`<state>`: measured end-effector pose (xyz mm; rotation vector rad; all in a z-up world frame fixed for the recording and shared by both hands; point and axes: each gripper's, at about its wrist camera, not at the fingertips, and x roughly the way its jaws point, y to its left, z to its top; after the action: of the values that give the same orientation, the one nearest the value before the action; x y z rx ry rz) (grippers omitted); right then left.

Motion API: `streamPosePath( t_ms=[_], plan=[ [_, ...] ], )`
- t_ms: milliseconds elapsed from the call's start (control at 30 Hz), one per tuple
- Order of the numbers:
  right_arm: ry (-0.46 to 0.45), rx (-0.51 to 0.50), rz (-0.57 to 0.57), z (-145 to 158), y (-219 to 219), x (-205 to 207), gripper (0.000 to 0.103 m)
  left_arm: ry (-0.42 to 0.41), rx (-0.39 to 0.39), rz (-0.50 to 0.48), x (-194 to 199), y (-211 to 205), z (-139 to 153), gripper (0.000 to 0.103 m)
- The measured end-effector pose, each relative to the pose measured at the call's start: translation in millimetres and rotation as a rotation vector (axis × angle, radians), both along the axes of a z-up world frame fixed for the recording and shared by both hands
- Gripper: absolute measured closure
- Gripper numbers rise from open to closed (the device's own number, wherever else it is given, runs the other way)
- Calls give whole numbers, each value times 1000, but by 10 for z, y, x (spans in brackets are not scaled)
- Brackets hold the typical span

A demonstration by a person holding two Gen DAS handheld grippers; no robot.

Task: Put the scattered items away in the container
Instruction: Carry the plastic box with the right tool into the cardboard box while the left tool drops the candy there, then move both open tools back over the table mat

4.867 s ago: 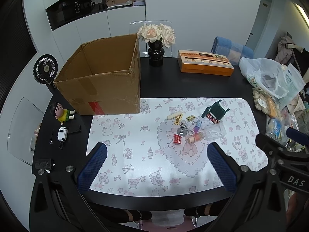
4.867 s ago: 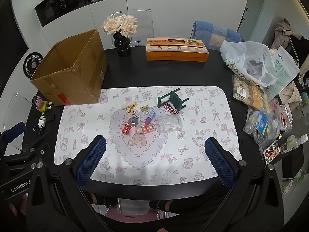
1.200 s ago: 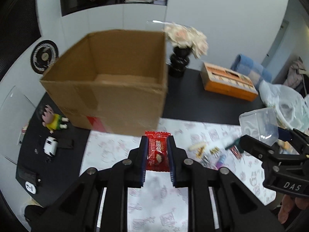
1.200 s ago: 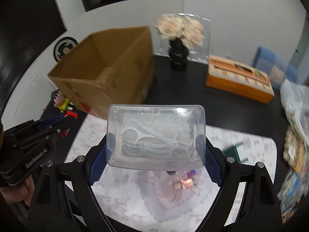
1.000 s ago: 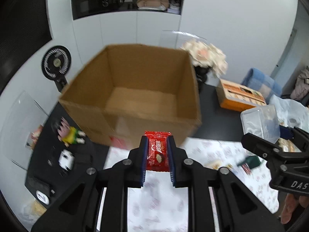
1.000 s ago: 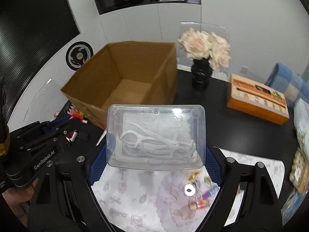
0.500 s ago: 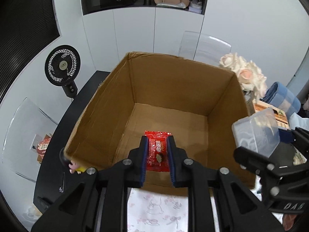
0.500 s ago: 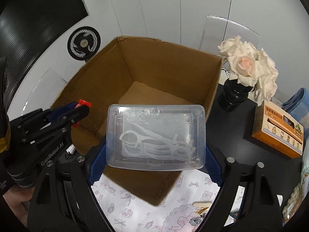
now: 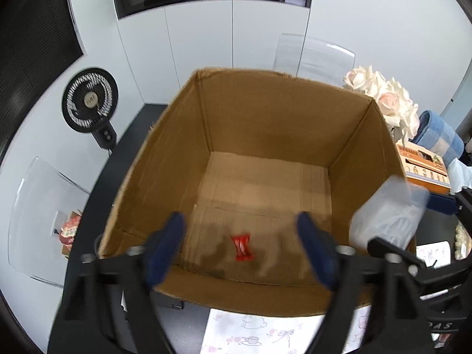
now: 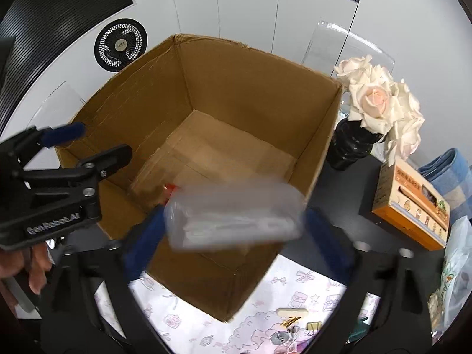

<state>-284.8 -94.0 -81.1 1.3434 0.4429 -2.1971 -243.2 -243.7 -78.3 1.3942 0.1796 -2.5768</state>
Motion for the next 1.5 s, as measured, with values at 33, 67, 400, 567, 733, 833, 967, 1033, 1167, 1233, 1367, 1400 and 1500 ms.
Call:
streamPosePath(
  t_ms=[33,67,400,567,733,833,967,1033,1167,1233,1367,1400,1500],
  plan=[
    [10,-8,1,9,23,25,0,4,1,1,22,4,20,19],
    [13,-8,2,16,45,43,0,4,7,0,41,4,38,19],
    [75,-86,-72,244,658,322,0,38,1,-30,341,250,230,19],
    [113,-123,-160,407,1277,612,0,72,13,-87,588,640,329,19],
    [133,-123,-254,441,1946,1020,0,84,34,-167,875,1217,320,18],
    [117,-110,-304,360,2282,1245,0,55,54,-231,986,1594,192,15],
    [97,-98,-368,206,2666,1542,0,-1,60,-293,1113,2053,-71,15],
    [89,-91,-398,94,2822,1686,0,-25,67,-314,1179,2238,-211,15],
    [55,-83,-438,-191,3045,1934,0,-70,82,-349,1288,2528,-485,15],
    [22,-84,-443,-349,3080,2016,0,-94,83,-364,1328,2631,-628,15],
    [-11,-47,-453,-607,3089,2146,0,-126,87,-366,1476,2732,-855,15],
    [-16,-45,-463,-656,3101,2157,0,-133,89,-360,1507,2729,-902,15],
    [-42,-40,-496,-813,3143,2161,0,-150,99,-341,1601,2691,-1023,15]
  ],
)
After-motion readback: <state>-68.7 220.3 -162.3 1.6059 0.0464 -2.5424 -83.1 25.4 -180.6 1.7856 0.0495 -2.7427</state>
